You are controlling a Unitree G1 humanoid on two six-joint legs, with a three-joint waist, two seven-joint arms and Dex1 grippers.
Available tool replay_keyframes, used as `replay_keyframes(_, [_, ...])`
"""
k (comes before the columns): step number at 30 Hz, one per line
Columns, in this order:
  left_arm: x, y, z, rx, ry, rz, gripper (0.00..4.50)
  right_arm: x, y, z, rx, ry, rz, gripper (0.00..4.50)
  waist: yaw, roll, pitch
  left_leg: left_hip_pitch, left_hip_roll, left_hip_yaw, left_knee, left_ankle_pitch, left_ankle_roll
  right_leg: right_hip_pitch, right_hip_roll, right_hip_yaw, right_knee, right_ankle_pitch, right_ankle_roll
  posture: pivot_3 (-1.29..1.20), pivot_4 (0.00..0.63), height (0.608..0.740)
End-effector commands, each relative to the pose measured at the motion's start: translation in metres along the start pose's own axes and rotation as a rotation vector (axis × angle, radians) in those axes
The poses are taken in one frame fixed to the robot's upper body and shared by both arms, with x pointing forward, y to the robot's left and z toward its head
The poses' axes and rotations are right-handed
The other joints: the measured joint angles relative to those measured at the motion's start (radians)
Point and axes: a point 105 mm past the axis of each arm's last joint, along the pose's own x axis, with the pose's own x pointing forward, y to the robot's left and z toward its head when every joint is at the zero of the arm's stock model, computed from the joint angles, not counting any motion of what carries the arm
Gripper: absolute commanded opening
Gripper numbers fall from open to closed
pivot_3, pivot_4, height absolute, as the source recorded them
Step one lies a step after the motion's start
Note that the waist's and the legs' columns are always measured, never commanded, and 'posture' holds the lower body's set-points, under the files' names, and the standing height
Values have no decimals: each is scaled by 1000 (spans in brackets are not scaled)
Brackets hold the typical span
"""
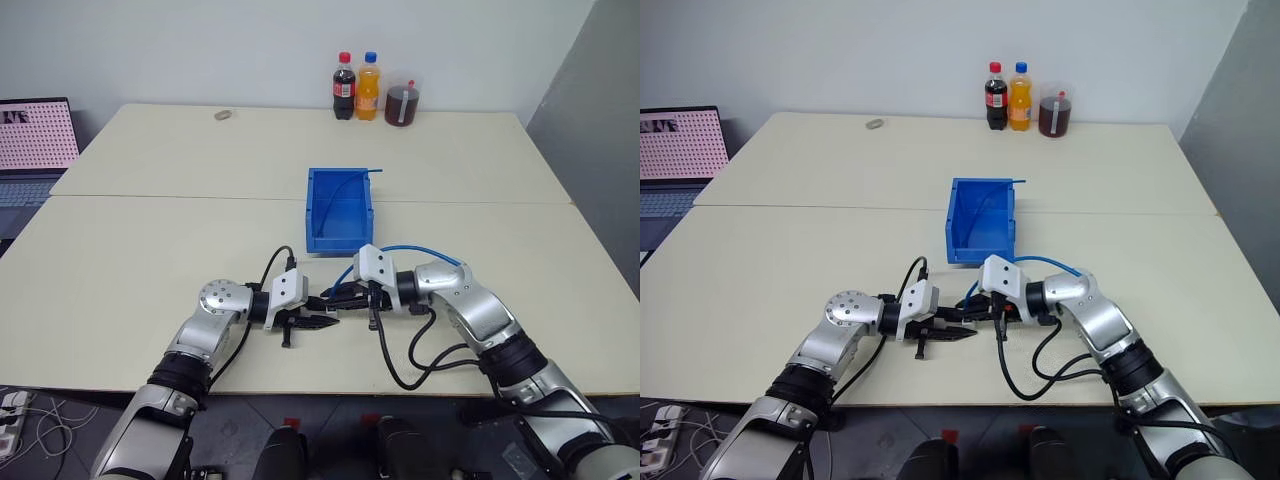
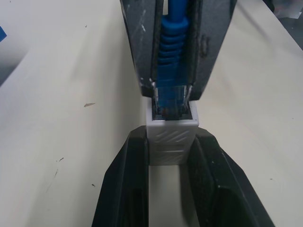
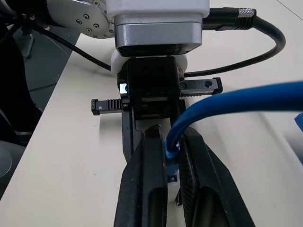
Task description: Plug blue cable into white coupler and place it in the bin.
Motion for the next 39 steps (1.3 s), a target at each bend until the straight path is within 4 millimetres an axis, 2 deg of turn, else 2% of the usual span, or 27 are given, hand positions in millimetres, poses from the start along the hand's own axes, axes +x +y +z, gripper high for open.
replay_keyframes(1, [-1, -1, -2, -2, 4, 10, 775, 1, 7, -34, 38, 112, 27, 103, 0, 0, 0, 0, 0, 0, 0, 0, 0, 0, 0, 0, 0, 0, 0, 0, 150, 740])
replay_keyframes(5, [-2, 0, -2, -1, 6, 15, 775, 1, 9, -40, 39, 128, 37, 103, 0, 0, -1, 1, 0, 0, 0, 0, 0, 0, 0, 0, 0, 0, 0, 0, 150, 740])
replay_keyframes(15, [-3, 1, -1, -4, 14, 25, 775, 5, 0, -34, 119, 78, -20, 103, -2, 0, -3, 2, 0, 0, 0, 0, 0, 1, 1, 1, 1, 0, 0, 0, 150, 740])
replay_keyframes(17, [-6, 0, 1, -30, -2, 19, 1479, -1, -6, -25, 151, 42, -45, 103, -2, 0, -3, 3, 1, 0, 0, 0, 0, 1, 1, 1, 1, 0, 0, 0, 150, 740])
replay_keyframes(19, [-10, -1, 5, -37, -13, 20, 1775, -8, -11, -14, 180, 6, -70, 103, -2, 0, -3, 3, 1, 0, 0, 0, 0, 1, 1, 1, 1, 0, 0, 0, 150, 740])
replay_keyframes(21, [-14, -1, 7, -36, -8, 41, 2290, -14, -14, -3, 216, -28, -91, 103, -2, 1, -3, 2, 1, 0, 0, 0, 0, 1, 1, 1, 1, 0, 0, 0, 150, 740])
replay_keyframes(25, [-31, 2, 29, -44, -62, 173, 3254, -30, -22, 38, 330, -149, -136, 103, -1, 1, -2, -2, 1, 0, 0, 0, 0, -2, 1, 1, 1, 0, 0, 0, 150, 740])
replay_keyframes(27, [-42, 5, 46, -43, -104, 275, 3679, -39, -34, 58, 395, -201, -169, 103, -3, 1, -1, -5, 1, -1, 0, 0, 0, -5, 0, 1, 1, 0, 0, 0, 150, 740])
replay_keyframes(30, [-59, 9, 76, -28, -171, 430, 4394, -53, -62, 88, 492, -292, -221, 103, -7, 1, 1, -6, 1, -1, 0, 0, 0, -5, 0, 1, 1, 0, 0, 0, 150, 740])
replay_keyframes(32, [-67, 10, 95, -37, -223, 524, 4491, -60, -83, 100, 550, -332, -274, 103, -9, 1, 1, -6, 1, -1, 0, 0, 0, -5, 0, 0, 1, 0, 0, 0, 150, 740])
replay_keyframes(35, [-79, 16, 110, -40, -252, 694, 4491, -63, -118, 100, 595, -330, -407, 103, -9, 1, 0, -5, 1, -1, 0, 0, 0, -4, 0, 0, 0, 1, 0, 0, 150, 740])
replay_keyframes(38, [-92, 18, 115, -100, -308, 861, 4491, -66, -161, 86, 634, -291, -635, 103, -12, 1, 0, -5, 0, 0, 0, 0, 0, -4, -1, 1, -1, 1, 0, 0, 150, 740])
replay_keyframes(39, [-93, 15, 114, -125, -320, 883, 4500, -65, -170, 83, 641, -279, -685, 433, -13, 1, 0, -6, 0, 1, 0, 0, 0, -5, -1, 2, -1, 1, 1, 0, 150, 740])
